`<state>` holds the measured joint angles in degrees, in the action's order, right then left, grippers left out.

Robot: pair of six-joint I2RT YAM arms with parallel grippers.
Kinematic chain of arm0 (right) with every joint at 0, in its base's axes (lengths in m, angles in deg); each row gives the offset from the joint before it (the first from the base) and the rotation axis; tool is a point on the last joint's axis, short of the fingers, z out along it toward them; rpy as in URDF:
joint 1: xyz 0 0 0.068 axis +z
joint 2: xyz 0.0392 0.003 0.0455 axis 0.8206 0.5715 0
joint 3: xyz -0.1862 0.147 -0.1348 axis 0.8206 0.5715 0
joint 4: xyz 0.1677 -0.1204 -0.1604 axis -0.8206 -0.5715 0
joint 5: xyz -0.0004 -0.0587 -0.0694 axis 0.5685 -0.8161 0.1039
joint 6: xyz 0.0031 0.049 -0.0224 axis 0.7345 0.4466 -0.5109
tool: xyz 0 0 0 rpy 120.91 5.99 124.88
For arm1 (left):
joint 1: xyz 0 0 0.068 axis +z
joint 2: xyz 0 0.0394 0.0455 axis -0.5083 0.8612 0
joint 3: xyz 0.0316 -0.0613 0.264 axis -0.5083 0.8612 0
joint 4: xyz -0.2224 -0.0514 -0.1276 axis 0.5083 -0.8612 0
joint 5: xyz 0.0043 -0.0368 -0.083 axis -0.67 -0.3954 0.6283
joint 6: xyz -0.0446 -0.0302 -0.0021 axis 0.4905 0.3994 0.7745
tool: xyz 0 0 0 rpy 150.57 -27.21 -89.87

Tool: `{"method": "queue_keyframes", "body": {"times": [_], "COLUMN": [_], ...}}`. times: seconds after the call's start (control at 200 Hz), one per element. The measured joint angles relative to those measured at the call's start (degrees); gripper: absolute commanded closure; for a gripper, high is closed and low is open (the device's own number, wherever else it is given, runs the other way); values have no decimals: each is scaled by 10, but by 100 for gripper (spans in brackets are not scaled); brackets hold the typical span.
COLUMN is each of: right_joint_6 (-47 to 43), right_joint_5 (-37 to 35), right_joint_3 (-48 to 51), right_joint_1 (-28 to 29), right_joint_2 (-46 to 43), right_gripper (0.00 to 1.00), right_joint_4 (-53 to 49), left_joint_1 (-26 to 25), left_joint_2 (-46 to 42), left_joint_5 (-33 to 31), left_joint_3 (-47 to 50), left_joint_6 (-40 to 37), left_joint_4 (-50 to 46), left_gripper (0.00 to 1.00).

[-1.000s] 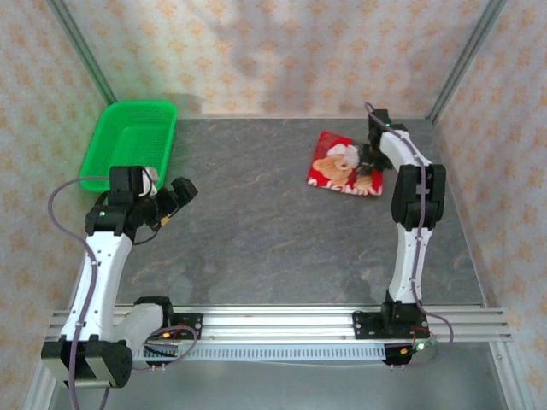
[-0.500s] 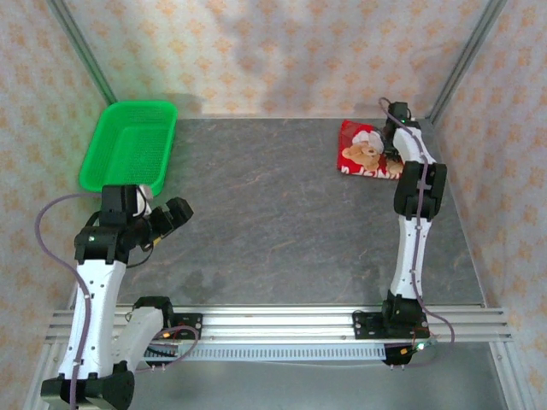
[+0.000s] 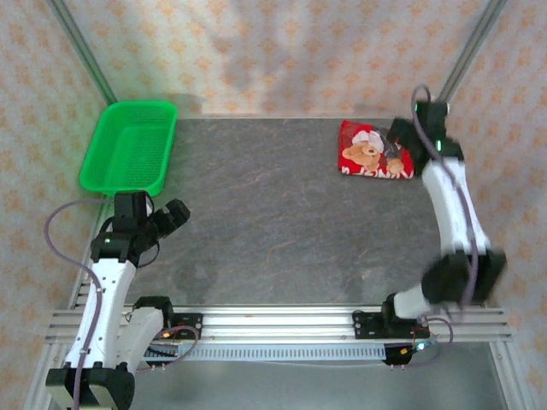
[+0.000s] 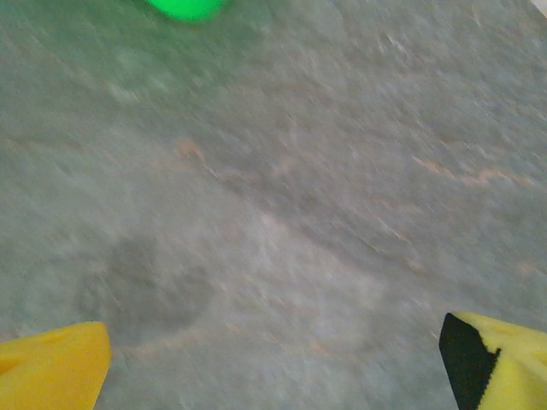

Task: Fold and stack the t-shirts

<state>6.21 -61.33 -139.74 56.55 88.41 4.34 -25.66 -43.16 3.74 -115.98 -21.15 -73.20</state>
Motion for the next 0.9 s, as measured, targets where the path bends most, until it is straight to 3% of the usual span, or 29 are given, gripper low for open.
{"method": "queue_keyframes", "body": {"times": [0.115,0.24,0.375,0.52,0.64,0.756,0.901], "right_joint_6": [2,-13,-24,-40,-46,-52,-59], "right_joint_5": [-14,-28,-39,-33,-17,-9,-10], "right_joint_3": [253,404,413,411,382,362,351], "right_joint_1": [-9,-8,-8,-9,-19,-19,-14], "right_joint_2": [-169,-164,-15,142,293,311,306], "right_gripper": [1,1,1,1,1,1,1], "right_joint_4": [87,196,355,587,715,734,757], "left_joint_1": [-5,-11,-14,-19,-35,-63,-75], "left_joint_2": [40,112,173,258,329,397,407], "left_joint_5": [-67,-102,-116,-124,-129,-131,-132], "left_joint_3": [45,113,173,193,191,185,184], "left_joint_6": [-44,-104,-160,-185,-215,-251,-272], "left_joint_4": [121,290,440,589,681,745,771], "left_gripper": [0,0,0,0,0,0,0]}}
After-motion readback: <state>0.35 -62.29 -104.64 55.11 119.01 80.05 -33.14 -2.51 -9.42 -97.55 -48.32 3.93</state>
